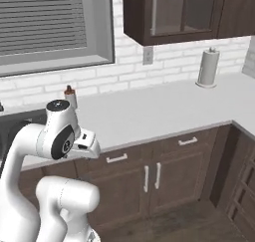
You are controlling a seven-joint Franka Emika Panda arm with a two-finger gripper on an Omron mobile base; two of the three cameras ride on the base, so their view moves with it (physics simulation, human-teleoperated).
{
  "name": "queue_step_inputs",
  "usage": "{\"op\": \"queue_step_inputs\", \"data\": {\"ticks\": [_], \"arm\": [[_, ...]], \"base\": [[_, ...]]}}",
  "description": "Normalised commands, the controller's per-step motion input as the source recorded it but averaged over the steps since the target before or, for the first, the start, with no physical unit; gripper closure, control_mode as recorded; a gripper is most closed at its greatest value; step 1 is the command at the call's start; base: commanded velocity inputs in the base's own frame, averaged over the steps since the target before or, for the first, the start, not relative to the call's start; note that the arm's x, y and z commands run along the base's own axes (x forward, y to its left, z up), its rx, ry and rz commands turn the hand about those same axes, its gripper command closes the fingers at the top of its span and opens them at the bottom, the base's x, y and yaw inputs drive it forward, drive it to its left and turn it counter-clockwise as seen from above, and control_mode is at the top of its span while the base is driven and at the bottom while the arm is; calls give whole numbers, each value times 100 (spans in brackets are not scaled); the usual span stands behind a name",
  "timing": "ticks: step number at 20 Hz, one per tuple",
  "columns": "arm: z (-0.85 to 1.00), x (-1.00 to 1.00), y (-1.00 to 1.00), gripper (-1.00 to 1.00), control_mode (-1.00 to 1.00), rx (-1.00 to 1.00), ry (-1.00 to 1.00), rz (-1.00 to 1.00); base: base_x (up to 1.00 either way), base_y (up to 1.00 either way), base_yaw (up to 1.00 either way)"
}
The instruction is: Take a straw from the drawer in front and place it inside the glass cup on the dining counter.
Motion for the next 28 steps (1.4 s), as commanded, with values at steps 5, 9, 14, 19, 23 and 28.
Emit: {"op": "queue_step_inputs", "data": {"ticks": [5,9,14,19,23,28], "arm": [[0,0,0,-100,100,0,0,0],[0,0,0,-100,100,0,0,0],[0,0,0,-100,100,0,0,0],[0,1,6,-100,-100,0,-7,-16],[0,39,-24,-100,-100,9,-20,-12],[-6,60,-34,-100,-100,12,-12,0]], "base": [[-33,37,-48],[-42,34,-50],[-48,24,-53],[-10,18,-30],[0,0,0],[0,0,0]]}}
